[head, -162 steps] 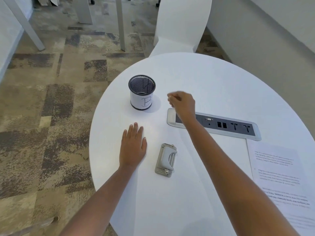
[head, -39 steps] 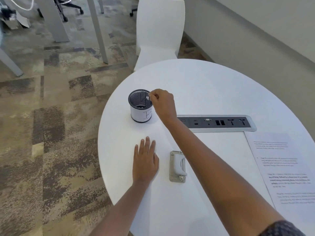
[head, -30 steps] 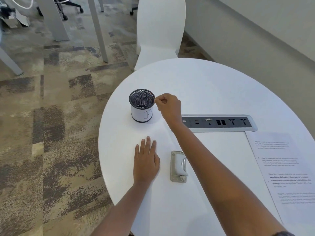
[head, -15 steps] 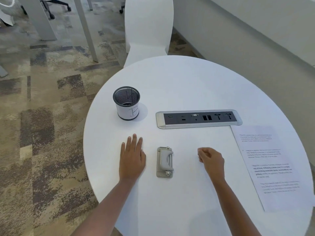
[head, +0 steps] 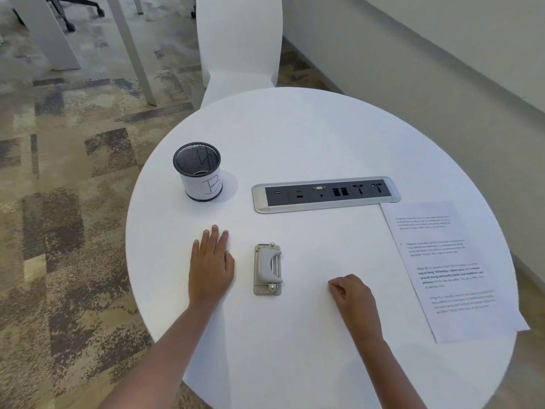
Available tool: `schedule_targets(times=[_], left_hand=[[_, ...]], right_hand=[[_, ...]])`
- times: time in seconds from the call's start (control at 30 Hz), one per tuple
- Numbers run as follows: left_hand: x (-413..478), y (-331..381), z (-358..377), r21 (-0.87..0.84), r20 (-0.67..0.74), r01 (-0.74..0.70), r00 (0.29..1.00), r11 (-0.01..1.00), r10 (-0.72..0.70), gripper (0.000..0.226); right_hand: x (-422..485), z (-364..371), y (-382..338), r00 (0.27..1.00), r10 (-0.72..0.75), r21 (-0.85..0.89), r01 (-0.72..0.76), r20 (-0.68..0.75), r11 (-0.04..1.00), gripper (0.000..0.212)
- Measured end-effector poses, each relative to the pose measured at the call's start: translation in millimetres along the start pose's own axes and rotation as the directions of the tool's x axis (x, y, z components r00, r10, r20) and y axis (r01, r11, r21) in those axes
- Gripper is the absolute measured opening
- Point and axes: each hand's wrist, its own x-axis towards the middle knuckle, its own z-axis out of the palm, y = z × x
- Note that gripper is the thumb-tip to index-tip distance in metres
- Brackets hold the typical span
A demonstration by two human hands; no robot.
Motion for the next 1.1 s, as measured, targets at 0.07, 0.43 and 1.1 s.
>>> schedule_targets(times=[0.07, 0.43, 1.1], left_hand=[[0, 0, 0, -0.001, -0.003, -0.001, 1.0, 1.0, 0.001, 0.057], [-2, 0, 0, 0.008, -0.009, -0.007, 1.0, 1.0, 0.007, 0.054], [0, -2, 1, -0.022, -0.034, -0.006, 0.999, 1.0, 0.005, 0.044]], right_hand=[[-1, 0, -2, 1.0, -0.013, -0.041, 0.013, 0.01, 0.999, 0.013], [6, 5, -14, 0.997, -0.038, -0.297, 0.057, 0.069, 0.953, 0.018], [32, -13, 26, 0.904, 0.389, 0.747, -0.38, 0.175, 0.546, 0.019]])
